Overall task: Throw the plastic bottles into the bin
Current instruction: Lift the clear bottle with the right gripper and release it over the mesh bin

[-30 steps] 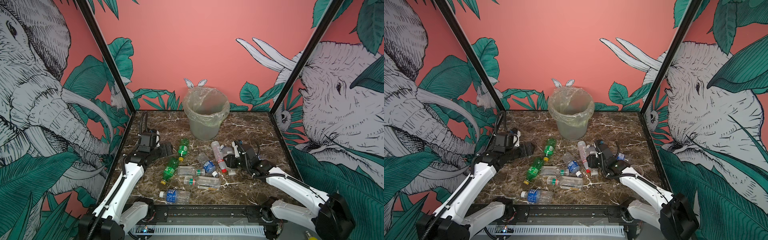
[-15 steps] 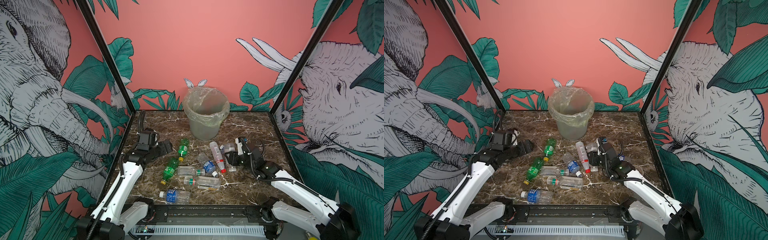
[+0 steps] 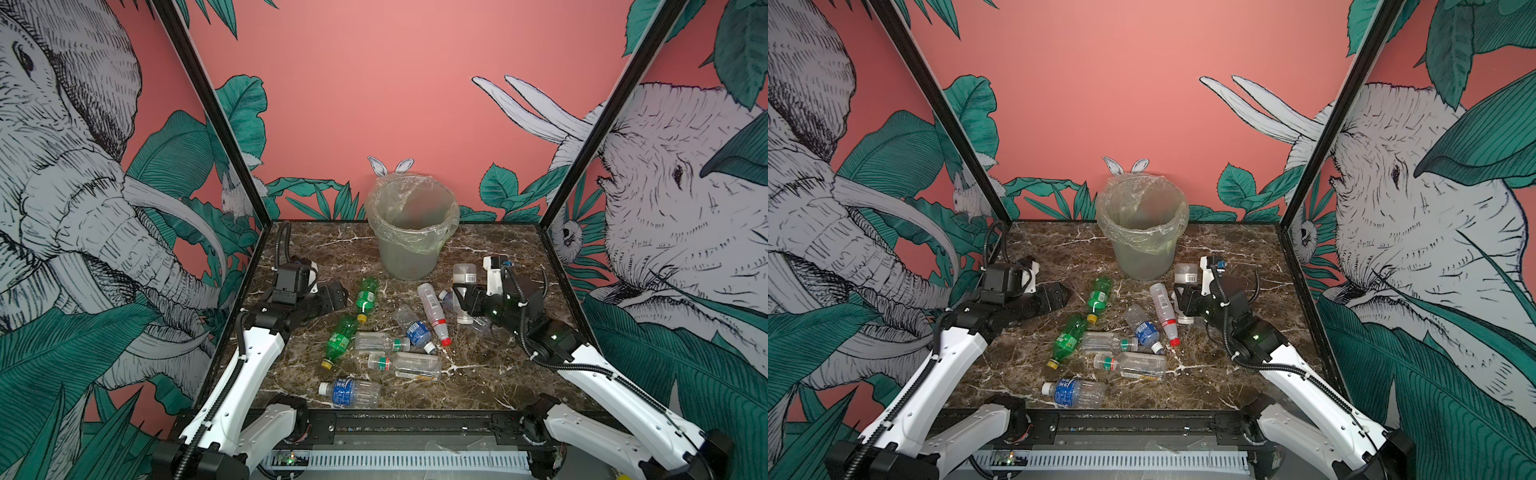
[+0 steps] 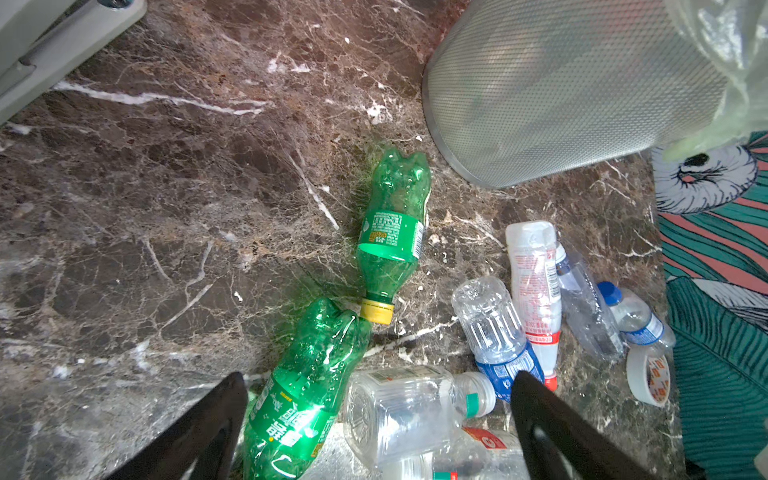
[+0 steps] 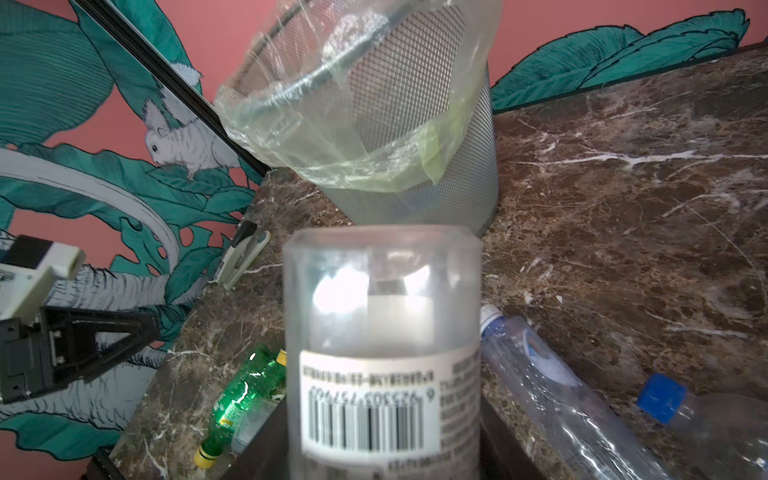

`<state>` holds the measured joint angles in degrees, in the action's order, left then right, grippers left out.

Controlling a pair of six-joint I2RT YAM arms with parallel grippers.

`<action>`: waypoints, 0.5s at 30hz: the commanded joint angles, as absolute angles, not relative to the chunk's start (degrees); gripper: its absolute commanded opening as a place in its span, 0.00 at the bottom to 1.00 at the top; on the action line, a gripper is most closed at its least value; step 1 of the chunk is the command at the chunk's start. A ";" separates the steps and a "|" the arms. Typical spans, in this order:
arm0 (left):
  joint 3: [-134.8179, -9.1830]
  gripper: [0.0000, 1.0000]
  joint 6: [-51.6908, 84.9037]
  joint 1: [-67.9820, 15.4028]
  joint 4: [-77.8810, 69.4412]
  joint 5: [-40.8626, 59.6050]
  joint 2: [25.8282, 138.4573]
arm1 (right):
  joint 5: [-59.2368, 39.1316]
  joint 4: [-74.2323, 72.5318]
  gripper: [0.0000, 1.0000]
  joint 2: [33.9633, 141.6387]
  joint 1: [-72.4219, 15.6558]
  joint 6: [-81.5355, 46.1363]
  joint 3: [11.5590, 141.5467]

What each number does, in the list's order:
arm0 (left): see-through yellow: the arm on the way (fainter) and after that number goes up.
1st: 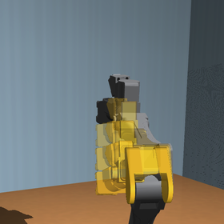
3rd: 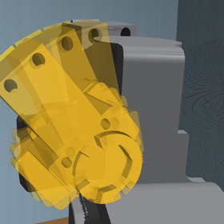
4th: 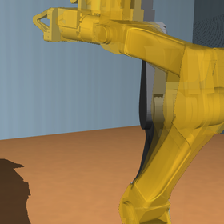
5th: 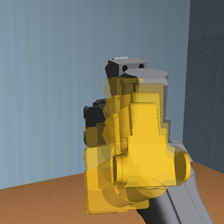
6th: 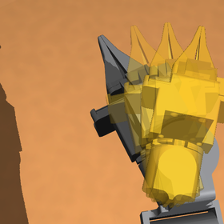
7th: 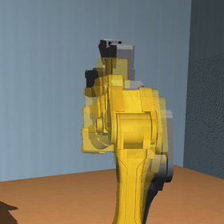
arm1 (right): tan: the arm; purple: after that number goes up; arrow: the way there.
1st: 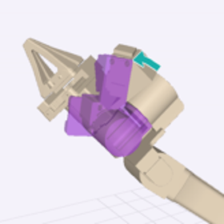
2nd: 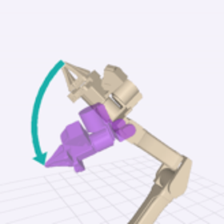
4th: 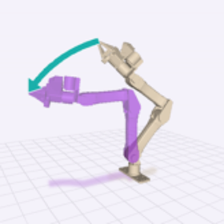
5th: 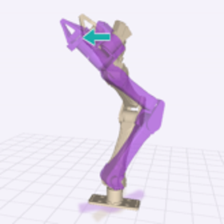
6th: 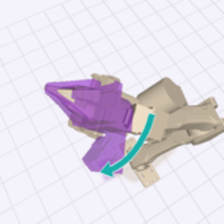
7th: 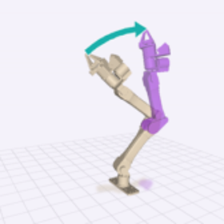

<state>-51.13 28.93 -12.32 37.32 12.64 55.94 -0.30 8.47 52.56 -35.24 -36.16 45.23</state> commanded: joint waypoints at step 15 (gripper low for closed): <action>-47.54 0.99 26.55 -11.34 35.02 16.13 57.98 | 0.35 -7.43 0.51 49.79 -35.51 -41.45 38.08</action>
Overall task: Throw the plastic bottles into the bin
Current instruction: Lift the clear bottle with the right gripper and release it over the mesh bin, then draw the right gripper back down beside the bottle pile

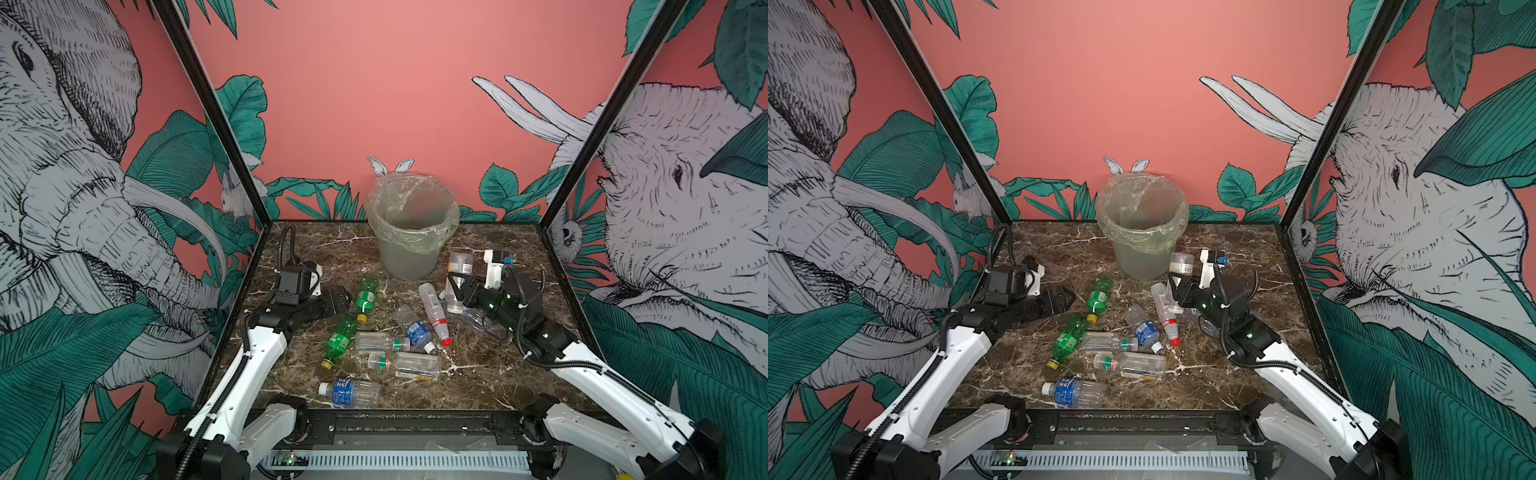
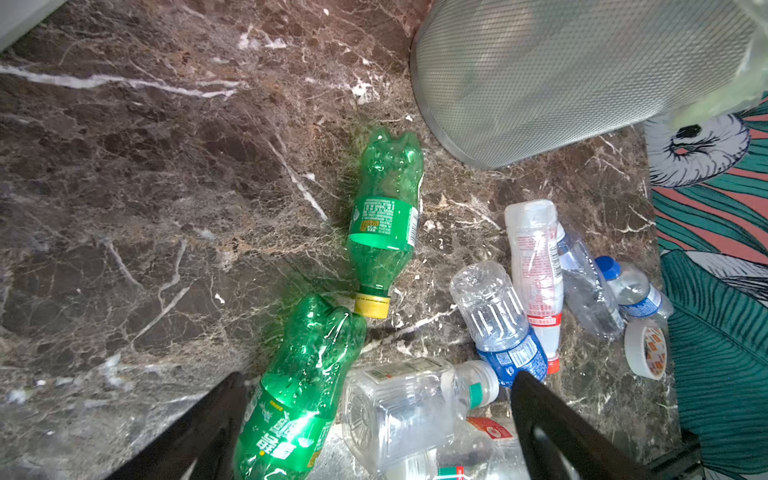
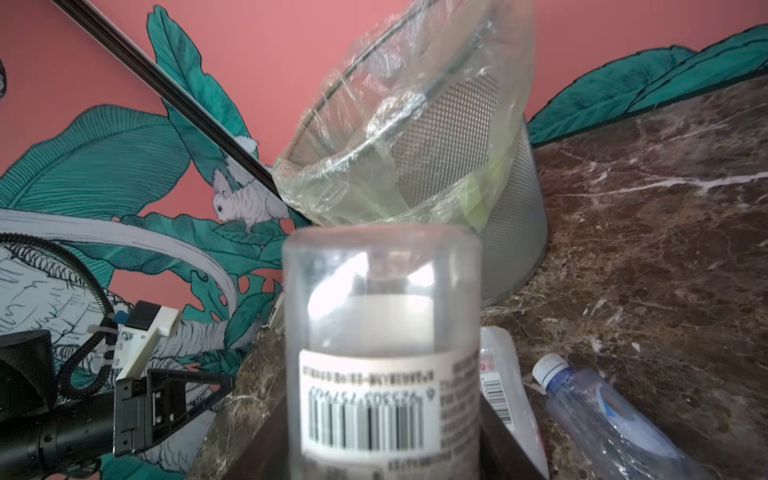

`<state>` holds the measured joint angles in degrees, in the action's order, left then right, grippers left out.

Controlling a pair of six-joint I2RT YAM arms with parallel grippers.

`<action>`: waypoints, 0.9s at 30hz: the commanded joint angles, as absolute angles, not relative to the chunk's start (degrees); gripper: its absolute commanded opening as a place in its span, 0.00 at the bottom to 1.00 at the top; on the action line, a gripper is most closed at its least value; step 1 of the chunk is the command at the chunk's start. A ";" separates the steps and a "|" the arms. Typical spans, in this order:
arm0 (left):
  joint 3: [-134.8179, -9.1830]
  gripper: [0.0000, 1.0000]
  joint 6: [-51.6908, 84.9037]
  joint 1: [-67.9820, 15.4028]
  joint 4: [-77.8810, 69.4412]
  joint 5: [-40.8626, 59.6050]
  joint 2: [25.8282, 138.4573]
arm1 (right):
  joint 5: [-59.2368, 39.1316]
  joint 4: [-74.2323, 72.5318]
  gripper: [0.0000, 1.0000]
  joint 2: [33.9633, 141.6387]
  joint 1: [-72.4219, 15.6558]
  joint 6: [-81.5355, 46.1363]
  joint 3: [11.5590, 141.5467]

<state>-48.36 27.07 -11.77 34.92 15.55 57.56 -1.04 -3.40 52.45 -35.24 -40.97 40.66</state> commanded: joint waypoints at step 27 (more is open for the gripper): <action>-52.40 0.99 25.85 -10.65 40.97 15.07 58.29 | 8.37 39.35 0.99 111.94 -34.80 -19.14 141.75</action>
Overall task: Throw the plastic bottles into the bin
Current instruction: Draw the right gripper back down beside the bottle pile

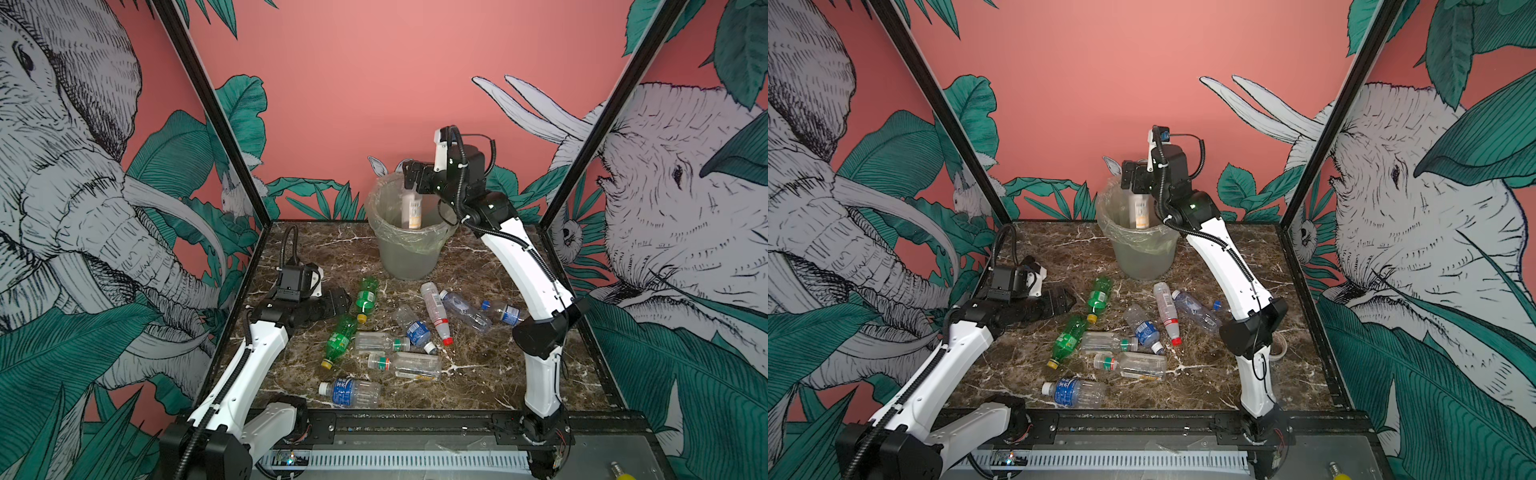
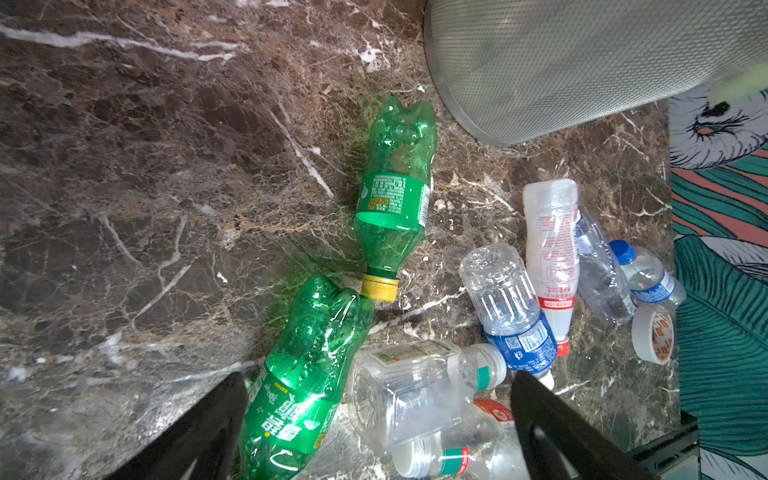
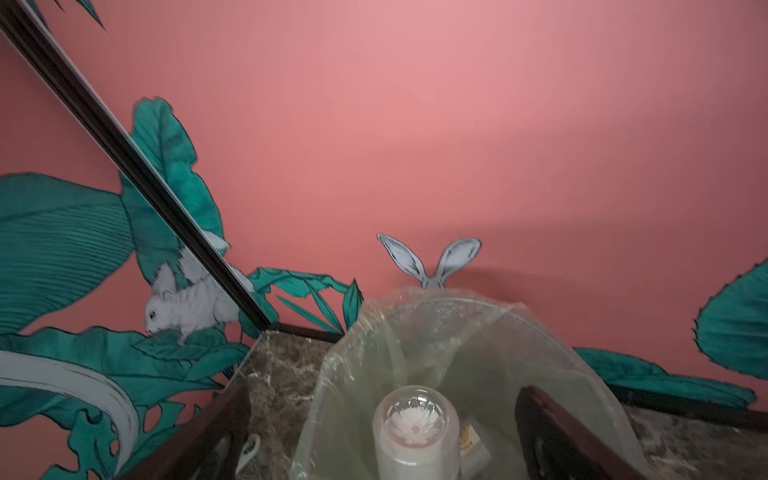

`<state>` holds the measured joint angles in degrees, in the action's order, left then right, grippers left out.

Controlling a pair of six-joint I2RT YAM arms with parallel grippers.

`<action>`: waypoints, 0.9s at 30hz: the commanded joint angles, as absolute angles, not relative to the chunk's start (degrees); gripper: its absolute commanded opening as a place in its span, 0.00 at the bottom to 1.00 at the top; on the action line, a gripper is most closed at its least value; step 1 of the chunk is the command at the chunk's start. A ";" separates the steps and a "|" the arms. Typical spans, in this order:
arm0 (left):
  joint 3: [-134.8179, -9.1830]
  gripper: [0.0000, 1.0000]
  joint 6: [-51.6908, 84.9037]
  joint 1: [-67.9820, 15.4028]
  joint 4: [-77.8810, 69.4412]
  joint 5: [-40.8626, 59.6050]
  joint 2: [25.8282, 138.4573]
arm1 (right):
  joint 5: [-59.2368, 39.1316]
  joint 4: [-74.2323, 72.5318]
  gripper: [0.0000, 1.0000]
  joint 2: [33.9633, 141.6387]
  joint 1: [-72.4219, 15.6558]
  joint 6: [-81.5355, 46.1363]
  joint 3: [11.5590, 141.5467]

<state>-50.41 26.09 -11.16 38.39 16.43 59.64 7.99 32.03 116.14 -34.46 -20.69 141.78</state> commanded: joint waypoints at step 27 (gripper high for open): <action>-55.57 0.99 19.60 -10.46 49.74 13.32 61.70 | 3.65 1.57 0.99 57.69 -34.80 -29.94 51.61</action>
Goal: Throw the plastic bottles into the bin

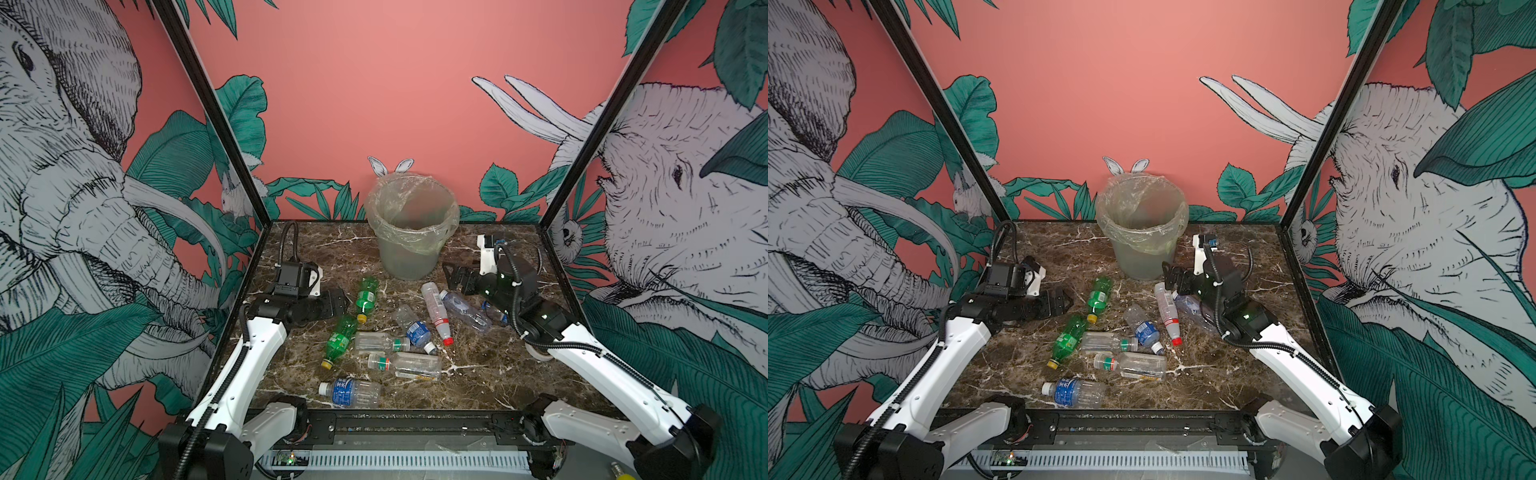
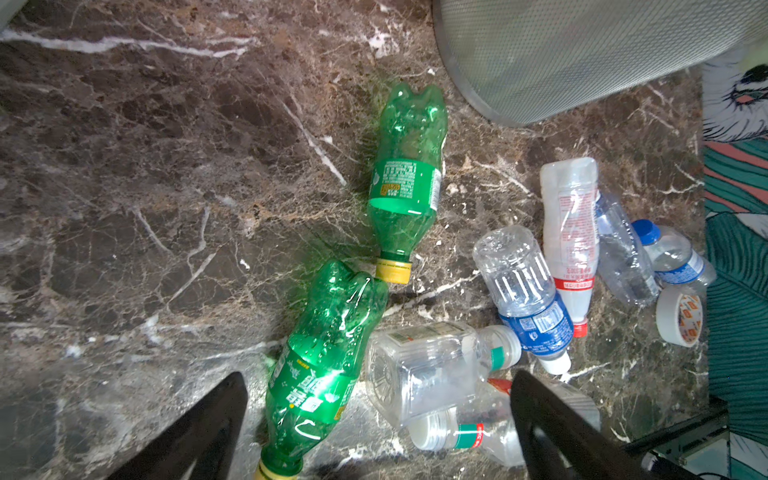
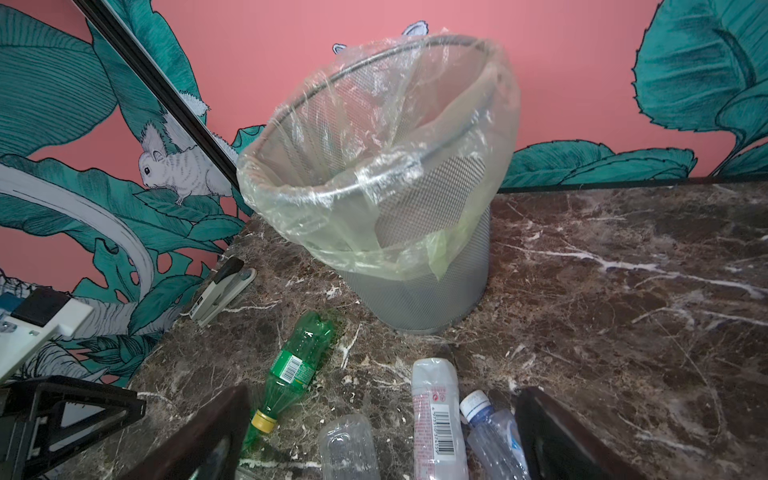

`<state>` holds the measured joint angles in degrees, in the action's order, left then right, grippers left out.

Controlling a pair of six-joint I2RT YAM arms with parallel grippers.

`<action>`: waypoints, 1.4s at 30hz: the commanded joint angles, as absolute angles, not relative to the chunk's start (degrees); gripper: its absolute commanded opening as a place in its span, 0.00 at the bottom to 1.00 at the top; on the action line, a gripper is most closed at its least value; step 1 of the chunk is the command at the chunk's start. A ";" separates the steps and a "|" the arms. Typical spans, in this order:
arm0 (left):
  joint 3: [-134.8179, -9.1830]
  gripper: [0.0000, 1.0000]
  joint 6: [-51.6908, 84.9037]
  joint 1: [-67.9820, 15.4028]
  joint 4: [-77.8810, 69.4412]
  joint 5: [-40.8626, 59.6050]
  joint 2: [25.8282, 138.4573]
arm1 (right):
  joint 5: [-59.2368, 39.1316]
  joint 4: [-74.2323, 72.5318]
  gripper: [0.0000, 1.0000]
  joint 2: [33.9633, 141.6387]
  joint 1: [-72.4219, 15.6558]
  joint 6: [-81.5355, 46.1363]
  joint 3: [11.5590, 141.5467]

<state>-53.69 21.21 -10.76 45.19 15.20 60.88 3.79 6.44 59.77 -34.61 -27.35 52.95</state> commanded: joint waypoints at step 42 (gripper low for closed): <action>-36.63 0.90 27.58 -19.16 38.76 4.54 59.50 | 7.12 5.63 0.99 49.92 -34.76 -36.63 42.45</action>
<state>-37.60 27.88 -18.96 40.18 5.39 58.87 6.35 6.07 50.72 -34.61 -35.70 41.85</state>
